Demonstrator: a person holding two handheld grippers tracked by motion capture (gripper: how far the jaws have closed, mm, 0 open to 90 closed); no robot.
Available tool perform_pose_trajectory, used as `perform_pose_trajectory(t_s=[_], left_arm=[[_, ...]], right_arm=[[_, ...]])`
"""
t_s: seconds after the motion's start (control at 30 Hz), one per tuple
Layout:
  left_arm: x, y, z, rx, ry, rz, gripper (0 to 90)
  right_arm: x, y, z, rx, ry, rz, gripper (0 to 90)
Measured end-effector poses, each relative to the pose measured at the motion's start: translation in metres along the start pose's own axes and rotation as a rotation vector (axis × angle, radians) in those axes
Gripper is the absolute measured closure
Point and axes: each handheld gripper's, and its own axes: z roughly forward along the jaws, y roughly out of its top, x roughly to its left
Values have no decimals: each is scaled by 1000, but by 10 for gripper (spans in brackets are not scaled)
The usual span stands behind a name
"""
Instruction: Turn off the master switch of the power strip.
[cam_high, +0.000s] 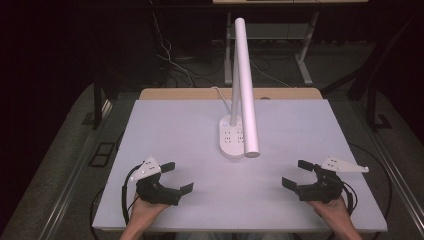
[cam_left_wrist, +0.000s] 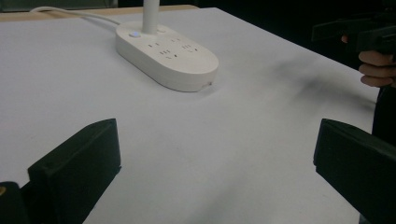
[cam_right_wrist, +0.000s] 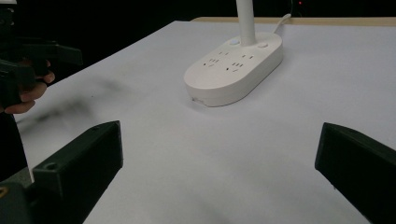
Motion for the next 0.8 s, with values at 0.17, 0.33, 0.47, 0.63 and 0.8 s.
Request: perform_pose_trajectory(t_s=[0.17,0.33,0.47,0.63,0.8], left_arm=[[-2,5,3,34,-7,18,0],[-3,10,5,50,-14,22,3],[-4,14,7,72,-21,30,2],[-5,23,8,87,-24,40,0],[-2,31,9,94,-24,35,0]], right_arm=[[0,0,-2,1,-3,0,2],[-1,0,-2,0,-5,0,2],[0,0,-2,0,-6,2,2],[-1,0,-3,0,-10,4,2],[-1,0,-2,1,-13,1,2]])
